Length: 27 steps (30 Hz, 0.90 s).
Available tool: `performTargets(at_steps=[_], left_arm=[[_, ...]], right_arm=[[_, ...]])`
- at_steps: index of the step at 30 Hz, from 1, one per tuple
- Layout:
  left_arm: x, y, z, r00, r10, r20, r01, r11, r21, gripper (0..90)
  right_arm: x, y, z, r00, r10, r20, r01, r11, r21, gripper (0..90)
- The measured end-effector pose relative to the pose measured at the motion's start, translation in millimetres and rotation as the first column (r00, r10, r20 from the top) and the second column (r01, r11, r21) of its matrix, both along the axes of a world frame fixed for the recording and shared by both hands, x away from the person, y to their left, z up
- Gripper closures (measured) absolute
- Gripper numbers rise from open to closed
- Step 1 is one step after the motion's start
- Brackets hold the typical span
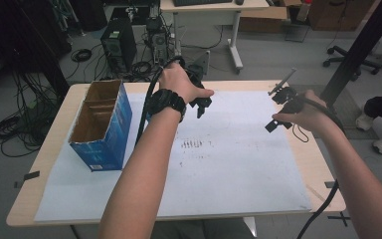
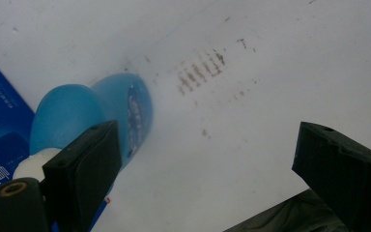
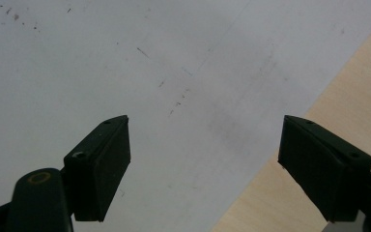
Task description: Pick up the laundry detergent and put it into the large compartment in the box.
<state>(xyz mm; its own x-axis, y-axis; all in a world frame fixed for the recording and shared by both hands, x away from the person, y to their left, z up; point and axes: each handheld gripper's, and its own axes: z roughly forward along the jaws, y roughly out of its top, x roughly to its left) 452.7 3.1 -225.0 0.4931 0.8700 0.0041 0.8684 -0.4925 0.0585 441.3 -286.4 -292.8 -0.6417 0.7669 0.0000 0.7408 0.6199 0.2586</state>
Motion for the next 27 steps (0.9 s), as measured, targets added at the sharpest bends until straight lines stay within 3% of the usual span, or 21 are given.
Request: performTargets(at_steps=[27], left_arm=[[-1.1,2.3,2.2,1.0000,-0.008,0.001,0.009,0.9998,-0.018,9.3]], right_arm=[[1.5,4.8,6.6,1.0000,0.006,0.003,-0.006,1.000,-0.006,18.4]])
